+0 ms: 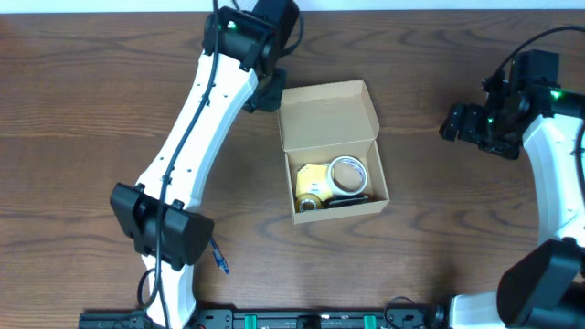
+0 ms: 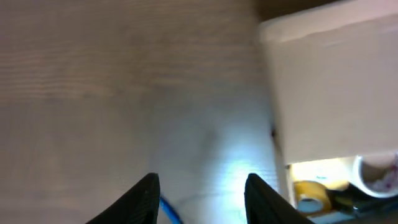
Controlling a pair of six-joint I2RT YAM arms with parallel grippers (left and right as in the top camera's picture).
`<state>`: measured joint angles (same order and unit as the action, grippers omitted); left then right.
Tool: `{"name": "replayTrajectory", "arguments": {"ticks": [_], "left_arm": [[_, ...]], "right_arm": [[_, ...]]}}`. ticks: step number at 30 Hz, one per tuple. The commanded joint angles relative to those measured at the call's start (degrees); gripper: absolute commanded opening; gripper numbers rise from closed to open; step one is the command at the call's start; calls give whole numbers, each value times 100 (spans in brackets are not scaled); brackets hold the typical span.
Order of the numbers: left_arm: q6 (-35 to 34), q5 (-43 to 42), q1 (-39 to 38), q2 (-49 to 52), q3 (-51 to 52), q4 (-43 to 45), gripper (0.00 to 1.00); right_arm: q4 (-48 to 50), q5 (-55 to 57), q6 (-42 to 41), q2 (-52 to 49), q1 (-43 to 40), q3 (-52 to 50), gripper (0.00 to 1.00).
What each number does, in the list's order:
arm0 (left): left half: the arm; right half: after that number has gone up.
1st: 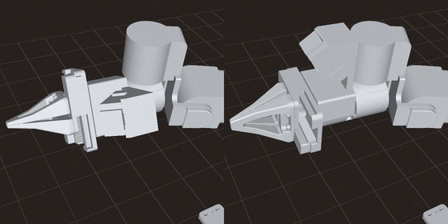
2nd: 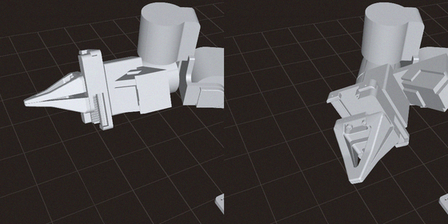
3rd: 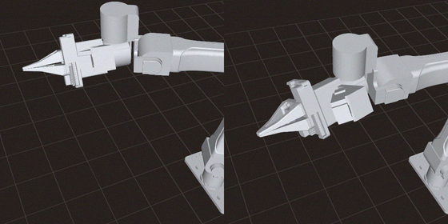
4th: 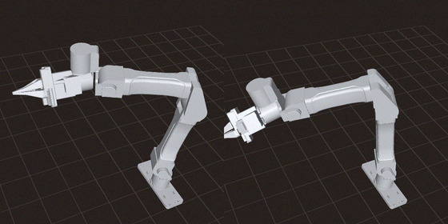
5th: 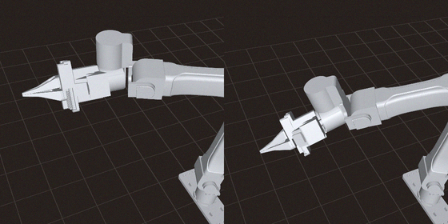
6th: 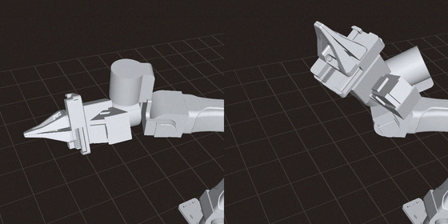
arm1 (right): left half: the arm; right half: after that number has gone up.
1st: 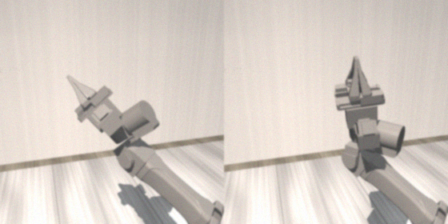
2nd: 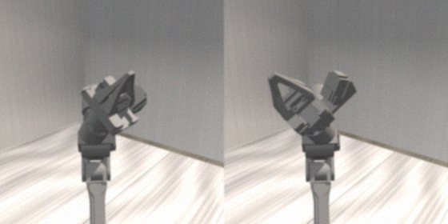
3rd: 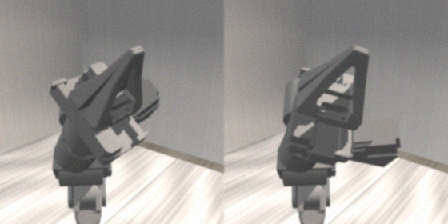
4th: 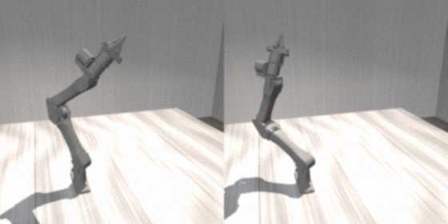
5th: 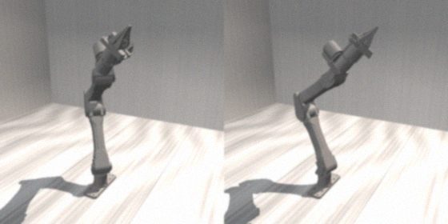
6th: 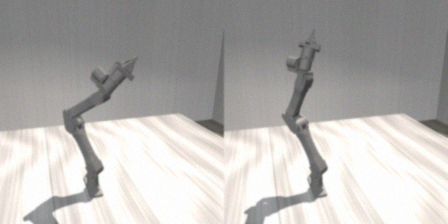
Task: Pack container
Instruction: 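Release the marker and raise left arm away from the box, then swing left gripper down toward the blue pen on the table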
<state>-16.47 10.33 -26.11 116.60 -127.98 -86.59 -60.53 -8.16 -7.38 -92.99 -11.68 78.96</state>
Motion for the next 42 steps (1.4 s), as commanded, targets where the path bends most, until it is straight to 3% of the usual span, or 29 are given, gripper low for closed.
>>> {"name": "replayTrajectory", "arguments": {"ticks": [1,9,14,15,20,22,24,29,32,36,42], "left_arm": [[-896,581,-55,-433,-118,-175,44],[-1364,1405,-358,-896,-107,-680,44],[-1423,2887,-402,-916,-109,131,36],[-1419,3456,-402,-918,-109,511,39],[-660,6780,-402,-927,-109,3484,97],[-74,7119,-404,-927,-109,4347,95],[323,7108,-404,-929,-109,4671,95],[341,6710,-417,-1091,-107,4555,95],[240,5917,-505,-1235,-107,3692,95],[-605,4387,-546,-1633,-4,2861,96],[-671,3080,-544,-2686,1226,3174,95]], "right_arm": [[7,-46,63,-2,-31,76,92],[35,-50,61,-2,-28,76,92],[57,-118,59,-2,-28,76,93],[61,-125,59,-2,-28,76,93],[55,-131,59,-2,-28,74,93],[39,-131,59,-2,-28,74,93],[4,-129,61,-2,-28,74,93],[74,-131,61,-2,-28,74,93],[96,-131,61,-2,-28,74,93],[94,-131,61,-2,-28,74,93],[92,-131,59,-2,-28,74,93]]}}
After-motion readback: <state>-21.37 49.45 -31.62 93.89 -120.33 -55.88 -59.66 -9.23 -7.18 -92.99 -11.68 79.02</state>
